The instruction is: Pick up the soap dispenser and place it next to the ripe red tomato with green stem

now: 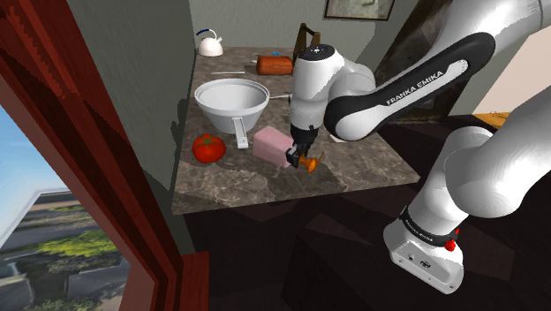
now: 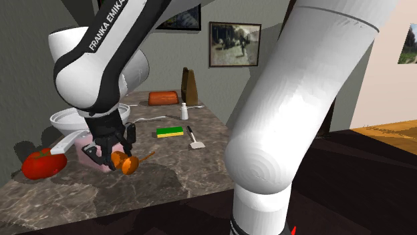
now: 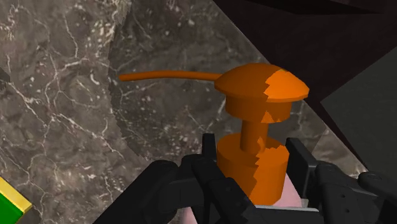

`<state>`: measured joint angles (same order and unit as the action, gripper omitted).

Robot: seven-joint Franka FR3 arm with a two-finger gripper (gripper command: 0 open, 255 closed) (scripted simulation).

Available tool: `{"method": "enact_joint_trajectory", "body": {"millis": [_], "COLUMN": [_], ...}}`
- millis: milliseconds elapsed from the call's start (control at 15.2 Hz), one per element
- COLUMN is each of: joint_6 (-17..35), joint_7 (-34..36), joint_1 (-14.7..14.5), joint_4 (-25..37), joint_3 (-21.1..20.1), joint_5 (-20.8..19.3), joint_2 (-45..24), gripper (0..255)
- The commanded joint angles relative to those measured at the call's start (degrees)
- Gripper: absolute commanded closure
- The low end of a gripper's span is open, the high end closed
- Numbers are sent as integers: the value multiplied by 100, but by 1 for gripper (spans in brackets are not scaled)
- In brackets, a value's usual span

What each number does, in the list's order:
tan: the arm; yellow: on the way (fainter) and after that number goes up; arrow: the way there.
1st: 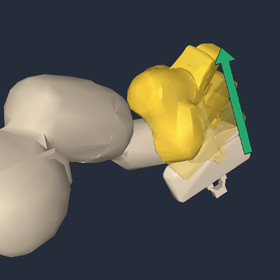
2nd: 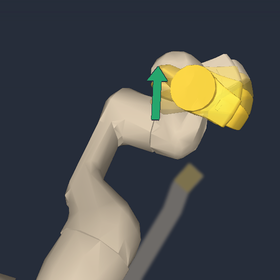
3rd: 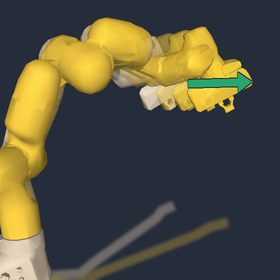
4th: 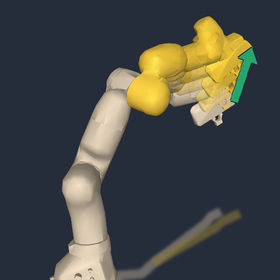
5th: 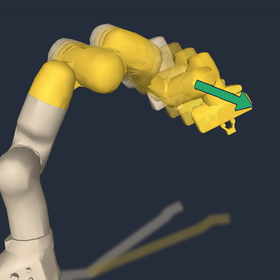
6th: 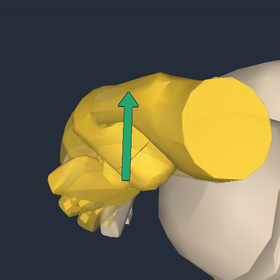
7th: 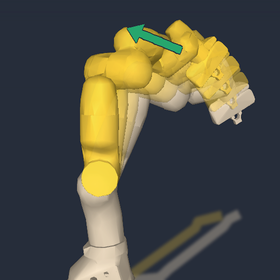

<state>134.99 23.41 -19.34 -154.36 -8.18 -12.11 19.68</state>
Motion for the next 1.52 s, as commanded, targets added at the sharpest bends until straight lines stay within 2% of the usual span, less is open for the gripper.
{"method": "enact_joint_trajectory", "body": {"millis": [0, 924, 1452], "joint_6": [-195, -1383, -1082], "joint_7": [-61, -373, -1101], "joint_1": [-30, -131, 346], "joint_4": [58, 644, 1809], "joint_3": [14, 93, 643], "joint_5": [60, 281, -69], "joint_2": [140, 766, -563], "gripper": [255, 255, 255]}}
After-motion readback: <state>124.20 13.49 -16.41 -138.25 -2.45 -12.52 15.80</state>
